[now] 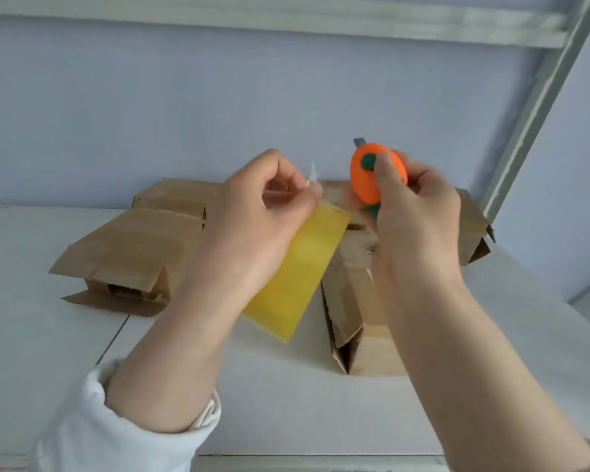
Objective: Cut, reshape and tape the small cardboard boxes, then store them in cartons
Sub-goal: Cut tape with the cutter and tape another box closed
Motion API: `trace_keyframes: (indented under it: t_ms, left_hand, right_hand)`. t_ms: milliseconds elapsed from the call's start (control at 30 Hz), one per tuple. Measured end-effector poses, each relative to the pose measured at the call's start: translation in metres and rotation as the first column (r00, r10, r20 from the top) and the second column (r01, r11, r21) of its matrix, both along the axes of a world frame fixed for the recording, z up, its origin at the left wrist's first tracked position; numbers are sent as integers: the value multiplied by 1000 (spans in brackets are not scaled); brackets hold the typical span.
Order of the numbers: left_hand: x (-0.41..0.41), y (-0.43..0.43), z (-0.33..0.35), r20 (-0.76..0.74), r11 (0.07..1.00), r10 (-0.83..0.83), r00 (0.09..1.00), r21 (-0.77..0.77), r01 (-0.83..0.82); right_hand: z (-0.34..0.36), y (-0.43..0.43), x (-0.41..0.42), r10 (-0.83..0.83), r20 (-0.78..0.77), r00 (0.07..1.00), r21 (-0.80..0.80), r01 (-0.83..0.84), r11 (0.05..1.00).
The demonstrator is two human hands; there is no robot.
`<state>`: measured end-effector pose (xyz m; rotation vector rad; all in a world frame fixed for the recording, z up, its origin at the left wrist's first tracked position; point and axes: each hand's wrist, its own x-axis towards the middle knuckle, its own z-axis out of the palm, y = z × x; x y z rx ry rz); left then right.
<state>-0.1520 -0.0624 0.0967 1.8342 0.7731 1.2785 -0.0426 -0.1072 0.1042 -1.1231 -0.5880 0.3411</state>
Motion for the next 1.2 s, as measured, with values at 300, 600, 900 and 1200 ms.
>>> trace_keyframes:
  t_ms: [300,600,900,1200]
  left_hand:
    - [59,-30,10,99,985,-46,994,-161,61]
    - [102,-41,-6,83,991,67,994,-125,-57]
    - [109,-38,-1,-56,993,82,995,-80,-87]
    - [109,-26,8,-18,962,-130,991,-245,121]
  right_hand:
    - [-88,-68,166,-242,146,959,-539,283,794]
    - [-160,-71,201,88,361,928,-843,285,456]
    - [-74,-95,88,456,443,772,-423,-268,865]
    - [-68,-85,69,519,478,708,-379,-367,849]
